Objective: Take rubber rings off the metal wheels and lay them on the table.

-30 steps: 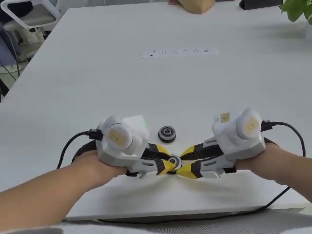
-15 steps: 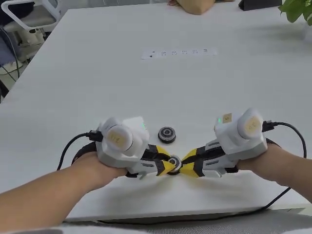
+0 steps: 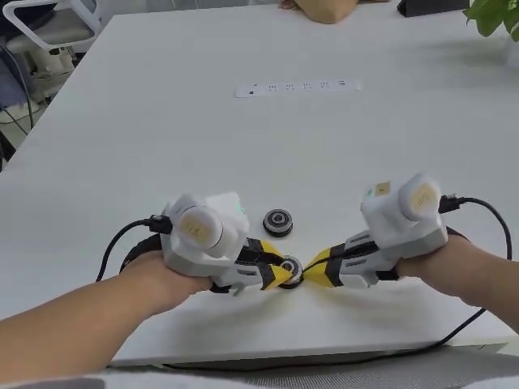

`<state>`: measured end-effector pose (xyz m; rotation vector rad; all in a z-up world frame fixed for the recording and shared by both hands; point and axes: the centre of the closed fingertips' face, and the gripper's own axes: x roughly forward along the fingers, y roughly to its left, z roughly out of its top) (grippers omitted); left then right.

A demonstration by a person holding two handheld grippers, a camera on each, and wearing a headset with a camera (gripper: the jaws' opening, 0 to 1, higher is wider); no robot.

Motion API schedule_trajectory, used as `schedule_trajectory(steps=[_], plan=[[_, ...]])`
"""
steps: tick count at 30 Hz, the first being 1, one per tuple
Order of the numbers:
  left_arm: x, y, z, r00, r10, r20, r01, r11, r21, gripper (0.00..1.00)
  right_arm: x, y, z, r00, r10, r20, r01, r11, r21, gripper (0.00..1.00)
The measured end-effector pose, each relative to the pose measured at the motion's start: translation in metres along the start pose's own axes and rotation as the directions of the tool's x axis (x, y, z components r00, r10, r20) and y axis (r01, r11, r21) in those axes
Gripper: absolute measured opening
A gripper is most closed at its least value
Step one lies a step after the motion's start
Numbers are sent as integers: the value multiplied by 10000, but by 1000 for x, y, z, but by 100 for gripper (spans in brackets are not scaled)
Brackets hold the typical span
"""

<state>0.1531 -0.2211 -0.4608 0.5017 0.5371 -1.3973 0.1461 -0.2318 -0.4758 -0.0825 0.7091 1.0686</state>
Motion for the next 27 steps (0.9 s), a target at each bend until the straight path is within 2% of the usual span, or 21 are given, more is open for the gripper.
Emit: schedule_trajectory(steps=[10, 13, 15, 16, 21, 24, 27], plan=[[1, 0, 0, 10000, 70, -31, -70, 10000, 0, 7, -1, -4, 0, 9996, 9, 271, -44, 9916, 1291, 0], [1, 0, 0, 9999, 100, -63, -99, 9999, 26, 7, -2, -7, 2, 9988, -65, 489, -24, 9838, 1790, 0], [1, 0, 0, 9999, 116, -70, -116, 9999, 18, 7, -4, -6, 8, 9960, -23, 893, -190, 9714, 2367, 0], [1, 0, 1, 9999, 131, -75, -131, 9999, 17, 7, -5, -7, 8, 9956, -15, 936, -218, 9687, 2471, 0], [2, 0, 1, 9997, 230, -109, -231, 9997, -38, 7, -4, -6, 7, 9960, -87, 885, -138, 9680, 2505, 0], [2, 1, 1, 9996, 283, -91, -284, 9996, -87, 7, -5, -6, 9, 9946, -77, 1039, -219, 9595, 2808, 0], [2, 0, 1, 9993, 348, -103, -349, 9993, -94, 7, -5, -4, 10, 9944, -88, 1050, -213, 9590, 2825, 0]])
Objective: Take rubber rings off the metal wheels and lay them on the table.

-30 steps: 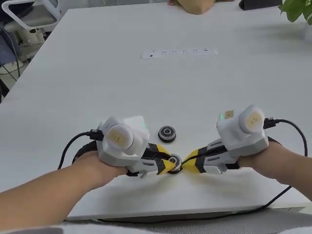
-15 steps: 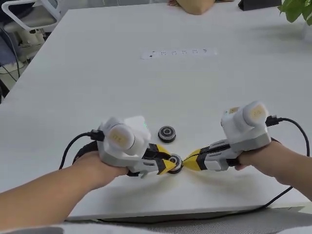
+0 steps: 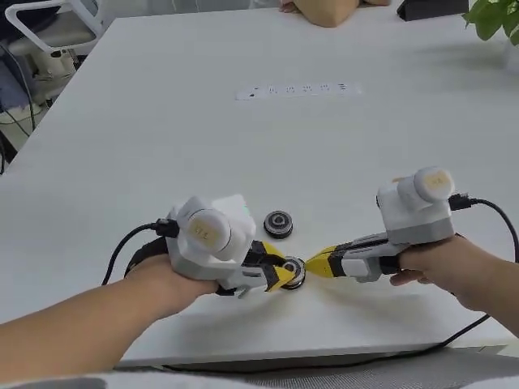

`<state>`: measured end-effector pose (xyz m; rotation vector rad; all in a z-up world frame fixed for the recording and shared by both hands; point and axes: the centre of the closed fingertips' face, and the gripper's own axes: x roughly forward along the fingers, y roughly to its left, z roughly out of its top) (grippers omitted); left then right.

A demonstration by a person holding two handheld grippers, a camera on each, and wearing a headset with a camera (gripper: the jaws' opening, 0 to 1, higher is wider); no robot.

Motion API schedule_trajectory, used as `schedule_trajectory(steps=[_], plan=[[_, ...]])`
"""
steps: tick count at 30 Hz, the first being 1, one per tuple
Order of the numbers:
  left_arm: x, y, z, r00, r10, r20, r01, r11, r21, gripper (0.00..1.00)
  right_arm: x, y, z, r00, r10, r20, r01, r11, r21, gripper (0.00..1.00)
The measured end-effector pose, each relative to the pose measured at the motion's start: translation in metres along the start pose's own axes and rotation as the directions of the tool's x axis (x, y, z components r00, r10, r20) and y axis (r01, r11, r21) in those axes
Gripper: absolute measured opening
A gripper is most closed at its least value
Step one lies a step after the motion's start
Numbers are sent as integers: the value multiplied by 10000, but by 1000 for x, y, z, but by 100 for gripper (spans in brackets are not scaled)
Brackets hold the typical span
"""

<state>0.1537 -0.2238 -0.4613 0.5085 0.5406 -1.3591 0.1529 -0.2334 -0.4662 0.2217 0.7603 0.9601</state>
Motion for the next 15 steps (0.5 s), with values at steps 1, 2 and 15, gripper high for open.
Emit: schedule_trajectory(steps=[1, 2, 15], plan=[[0, 1, 0, 10000, 38, -6, -38, 10000, -31, 7, 0, 2, 1, 10000, 57, 45, -58, 10000, 52, 0], [0, 1, 0, 10000, 62, -16, -62, 10000, -58, 7, 0, 1, 1, 10000, 9, 41, -9, 10000, 28, 0], [1, 2, 0, 9998, 213, -19, -213, 9995, -217, 7, 0, 5, 4, 9999, 53, 125, -54, 10000, 74, 0]])
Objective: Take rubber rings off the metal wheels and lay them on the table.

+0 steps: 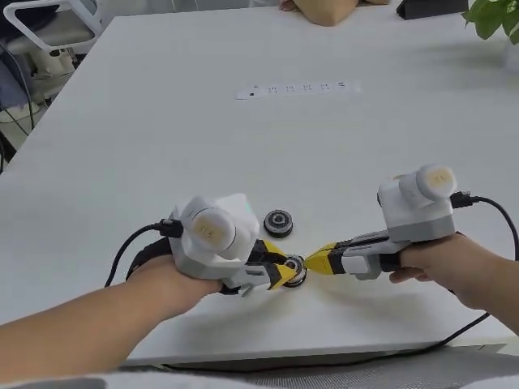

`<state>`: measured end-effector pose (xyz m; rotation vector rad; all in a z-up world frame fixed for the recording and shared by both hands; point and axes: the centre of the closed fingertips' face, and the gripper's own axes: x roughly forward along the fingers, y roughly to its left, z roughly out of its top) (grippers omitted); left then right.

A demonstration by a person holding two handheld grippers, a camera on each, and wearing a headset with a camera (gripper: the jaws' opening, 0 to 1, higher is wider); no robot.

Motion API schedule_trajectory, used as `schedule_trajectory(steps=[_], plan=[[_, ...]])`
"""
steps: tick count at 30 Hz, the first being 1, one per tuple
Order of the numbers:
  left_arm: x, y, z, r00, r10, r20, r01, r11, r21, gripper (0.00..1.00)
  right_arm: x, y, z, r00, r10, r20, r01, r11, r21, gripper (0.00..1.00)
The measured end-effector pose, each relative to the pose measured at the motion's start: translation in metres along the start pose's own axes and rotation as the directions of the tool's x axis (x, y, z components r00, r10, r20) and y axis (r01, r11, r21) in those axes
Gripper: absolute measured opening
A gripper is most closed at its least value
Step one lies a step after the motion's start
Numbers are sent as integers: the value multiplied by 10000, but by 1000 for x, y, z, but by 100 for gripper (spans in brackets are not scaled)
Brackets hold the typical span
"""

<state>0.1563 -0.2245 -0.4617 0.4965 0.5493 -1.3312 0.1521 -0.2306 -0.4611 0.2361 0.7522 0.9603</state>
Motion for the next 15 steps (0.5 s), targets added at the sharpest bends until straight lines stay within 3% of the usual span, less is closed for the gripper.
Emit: schedule_trajectory(steps=[15], plan=[[1, -1, 0, 10000, 38, -16, -38, 10000, 8, 7, 3, 6, 1, 9997, 248, -28, -248, 9995, -216, 0]])
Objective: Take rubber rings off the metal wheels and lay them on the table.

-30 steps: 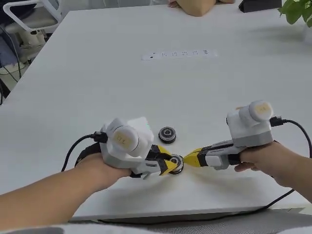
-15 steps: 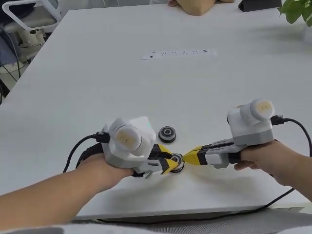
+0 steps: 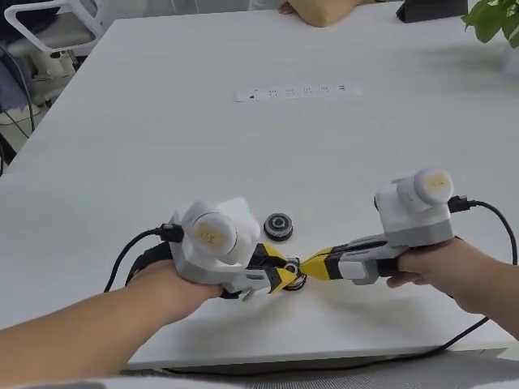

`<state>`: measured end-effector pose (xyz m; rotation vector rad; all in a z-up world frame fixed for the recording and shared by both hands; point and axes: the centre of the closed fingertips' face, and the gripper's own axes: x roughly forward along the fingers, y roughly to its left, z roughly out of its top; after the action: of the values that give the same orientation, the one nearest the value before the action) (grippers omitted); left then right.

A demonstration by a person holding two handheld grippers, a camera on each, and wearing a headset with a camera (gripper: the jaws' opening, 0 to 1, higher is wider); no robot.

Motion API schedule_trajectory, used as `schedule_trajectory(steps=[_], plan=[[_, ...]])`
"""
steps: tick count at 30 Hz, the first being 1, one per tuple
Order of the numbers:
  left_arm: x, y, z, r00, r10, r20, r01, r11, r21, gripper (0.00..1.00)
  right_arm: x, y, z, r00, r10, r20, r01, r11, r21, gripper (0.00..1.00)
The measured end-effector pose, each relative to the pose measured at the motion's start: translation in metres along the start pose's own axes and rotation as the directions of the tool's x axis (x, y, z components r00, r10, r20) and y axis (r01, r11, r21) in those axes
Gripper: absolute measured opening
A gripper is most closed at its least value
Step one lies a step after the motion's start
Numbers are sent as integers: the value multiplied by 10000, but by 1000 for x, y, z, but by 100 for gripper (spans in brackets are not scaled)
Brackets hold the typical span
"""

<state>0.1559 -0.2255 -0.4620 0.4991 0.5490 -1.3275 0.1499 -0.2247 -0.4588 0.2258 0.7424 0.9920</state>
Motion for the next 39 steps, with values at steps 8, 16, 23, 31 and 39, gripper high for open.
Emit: schedule_trajectory(steps=[8, 16, 23, 31, 39], plan=[[1, 0, 1, 10000, 17, 10, -17, 10000, 3, 7, 3, 14, 5, 9963, 820, 262, -823, 9966, 83, 0], [0, 0, 0, 10000, 19, 62, -19, 10000, -66, 7, 2, 11, 5, 9969, 713, 324, -718, 9973, 153, 0], [0, 1, 1, 9997, 31, 238, -28, 9999, -142, 7, 1, 7, 5, 9982, 486, 345, -495, 9984, 275, 0], [1, 0, 3, 9993, -109, 352, 126, 9988, -472, 10, 1, 3, 4, 9988, 310, 367, -325, 9986, 415, 0], [-1, -3, 2, 9994, -320, 131, 325, 9984, -467, 15, 0, 4, 6, 9985, 349, 430, -369, 9982, 479, 0]])
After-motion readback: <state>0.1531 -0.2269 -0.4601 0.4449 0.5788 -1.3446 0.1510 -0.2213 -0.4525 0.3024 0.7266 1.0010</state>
